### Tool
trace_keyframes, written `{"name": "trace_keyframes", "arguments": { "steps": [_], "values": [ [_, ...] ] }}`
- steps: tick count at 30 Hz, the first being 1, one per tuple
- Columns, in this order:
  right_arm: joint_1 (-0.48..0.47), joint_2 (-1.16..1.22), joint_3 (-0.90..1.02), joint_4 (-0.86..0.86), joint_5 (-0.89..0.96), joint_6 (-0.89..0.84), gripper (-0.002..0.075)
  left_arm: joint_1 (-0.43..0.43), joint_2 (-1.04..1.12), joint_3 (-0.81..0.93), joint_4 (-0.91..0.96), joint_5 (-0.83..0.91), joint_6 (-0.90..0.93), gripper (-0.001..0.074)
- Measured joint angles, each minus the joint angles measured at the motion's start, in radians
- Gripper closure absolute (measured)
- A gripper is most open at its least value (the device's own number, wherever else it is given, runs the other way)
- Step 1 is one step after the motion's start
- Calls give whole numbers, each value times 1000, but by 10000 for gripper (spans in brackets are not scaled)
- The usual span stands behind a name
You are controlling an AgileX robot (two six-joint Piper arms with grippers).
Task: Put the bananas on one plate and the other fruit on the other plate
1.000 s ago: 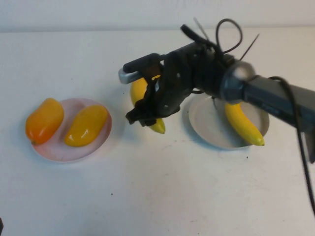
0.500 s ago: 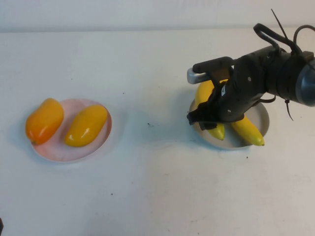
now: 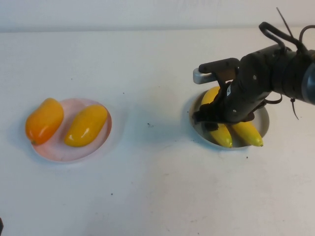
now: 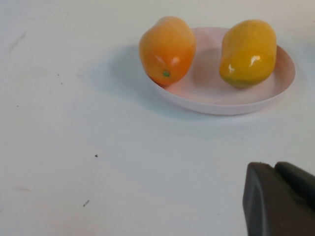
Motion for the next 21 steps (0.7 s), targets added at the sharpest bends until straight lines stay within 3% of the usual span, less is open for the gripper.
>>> {"name": "trace_keyframes", "arguments": {
  "steps": [4, 12, 15, 21],
  "values": [
    [11, -128, 60, 0, 2, 0, 329, 0, 0, 0, 0, 0, 0, 738],
    [20, -495, 256, 28, 96, 0, 681, 0, 0, 0, 0, 0, 0, 738],
    [20, -598, 301, 29, 169, 0, 725, 0, 0, 0, 0, 0, 0, 738],
    [20, -792, 432, 46, 274, 0, 739, 0, 0, 0, 0, 0, 0, 738]
  ]
}}
